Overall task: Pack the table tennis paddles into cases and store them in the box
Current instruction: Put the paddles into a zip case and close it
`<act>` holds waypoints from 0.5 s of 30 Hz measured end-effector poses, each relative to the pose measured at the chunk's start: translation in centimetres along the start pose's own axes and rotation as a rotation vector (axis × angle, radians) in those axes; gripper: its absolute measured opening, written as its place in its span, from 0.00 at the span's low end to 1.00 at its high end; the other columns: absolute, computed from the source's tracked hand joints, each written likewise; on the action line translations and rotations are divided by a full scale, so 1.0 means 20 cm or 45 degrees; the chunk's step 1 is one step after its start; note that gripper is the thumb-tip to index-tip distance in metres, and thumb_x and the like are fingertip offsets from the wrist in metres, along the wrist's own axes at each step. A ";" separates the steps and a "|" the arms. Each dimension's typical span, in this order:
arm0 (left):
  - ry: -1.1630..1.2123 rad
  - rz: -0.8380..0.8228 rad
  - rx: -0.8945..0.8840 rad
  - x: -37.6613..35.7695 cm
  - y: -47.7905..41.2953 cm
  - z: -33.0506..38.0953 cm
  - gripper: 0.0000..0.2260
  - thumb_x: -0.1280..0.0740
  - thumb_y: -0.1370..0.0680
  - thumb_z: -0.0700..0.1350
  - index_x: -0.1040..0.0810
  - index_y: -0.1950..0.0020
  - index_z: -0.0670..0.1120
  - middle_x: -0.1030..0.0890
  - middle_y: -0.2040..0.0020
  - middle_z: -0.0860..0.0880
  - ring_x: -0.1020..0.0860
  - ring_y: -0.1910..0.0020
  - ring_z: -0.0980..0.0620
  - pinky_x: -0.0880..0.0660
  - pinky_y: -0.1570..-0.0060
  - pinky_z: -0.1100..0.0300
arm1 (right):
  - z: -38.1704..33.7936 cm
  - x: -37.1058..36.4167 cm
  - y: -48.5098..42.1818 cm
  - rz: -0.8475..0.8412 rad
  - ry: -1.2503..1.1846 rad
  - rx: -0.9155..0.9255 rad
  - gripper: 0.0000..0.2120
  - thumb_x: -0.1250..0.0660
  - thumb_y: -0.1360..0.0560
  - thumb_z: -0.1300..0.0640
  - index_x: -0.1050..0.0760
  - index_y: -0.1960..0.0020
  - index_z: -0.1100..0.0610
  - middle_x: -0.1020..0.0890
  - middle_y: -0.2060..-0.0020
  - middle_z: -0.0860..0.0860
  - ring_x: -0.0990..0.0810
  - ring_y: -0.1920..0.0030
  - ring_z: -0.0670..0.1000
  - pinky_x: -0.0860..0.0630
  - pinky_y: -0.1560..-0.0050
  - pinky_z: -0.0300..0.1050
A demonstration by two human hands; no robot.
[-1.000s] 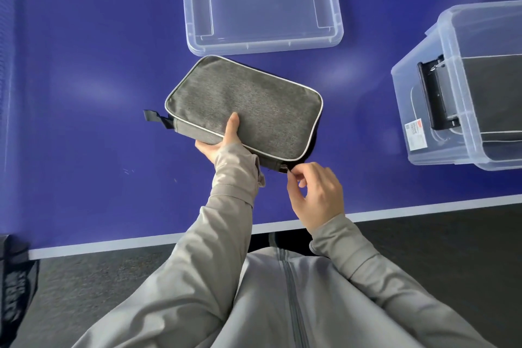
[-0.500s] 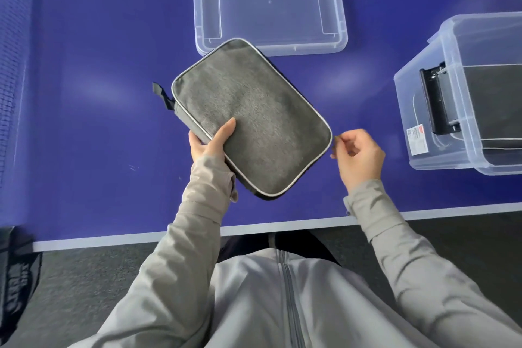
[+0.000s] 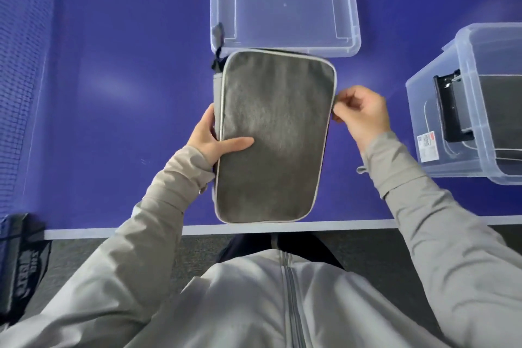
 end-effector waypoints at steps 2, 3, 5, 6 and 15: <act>-0.148 -0.091 -0.025 0.00 0.01 0.02 0.28 0.21 0.43 0.44 0.27 0.48 0.58 0.19 0.56 0.62 0.20 0.55 0.64 0.24 0.59 0.71 | -0.06 0.05 -0.05 0.063 -0.044 0.028 0.14 0.37 0.31 0.71 0.26 0.64 0.53 0.21 0.77 0.42 0.24 0.75 0.40 0.26 0.69 0.33; -0.213 -0.117 -0.043 0.01 0.01 0.02 0.28 0.22 0.42 0.43 0.28 0.48 0.59 0.19 0.56 0.63 0.20 0.56 0.65 0.25 0.58 0.72 | -0.09 0.05 -0.06 0.058 -0.039 0.047 0.14 0.37 0.32 0.71 0.26 0.65 0.52 0.21 0.76 0.42 0.24 0.75 0.40 0.26 0.69 0.33; -0.334 -0.166 -0.082 0.02 0.01 0.05 0.29 0.22 0.42 0.44 0.29 0.47 0.60 0.21 0.54 0.61 0.21 0.54 0.66 0.25 0.55 0.71 | -0.12 0.04 -0.06 -0.005 0.034 0.091 0.14 0.36 0.32 0.70 0.26 0.66 0.52 0.22 0.75 0.43 0.25 0.74 0.41 0.26 0.68 0.33; -0.393 -0.185 -0.099 0.03 0.01 0.07 0.29 0.22 0.43 0.46 0.30 0.46 0.59 0.21 0.52 0.60 0.21 0.53 0.65 0.25 0.53 0.71 | -0.13 0.02 -0.05 -0.043 0.093 0.113 0.14 0.35 0.32 0.70 0.26 0.66 0.51 0.22 0.73 0.44 0.24 0.73 0.41 0.26 0.67 0.34; -1.055 -0.282 -0.141 0.05 0.02 0.15 0.28 0.21 0.41 0.55 0.33 0.49 0.55 0.23 0.61 0.54 0.23 0.59 0.47 0.29 0.56 0.56 | -0.35 -0.16 0.03 -0.236 0.177 0.323 0.13 0.32 0.33 0.68 0.28 0.66 0.52 0.21 0.69 0.47 0.24 0.69 0.43 0.26 0.62 0.37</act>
Point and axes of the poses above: each hand's wrist, its own y-axis away from the middle knuckle, its own x-axis out of the back of the hand, z = x × y, the point moved 8 cm from there along -y, towards the middle knuckle
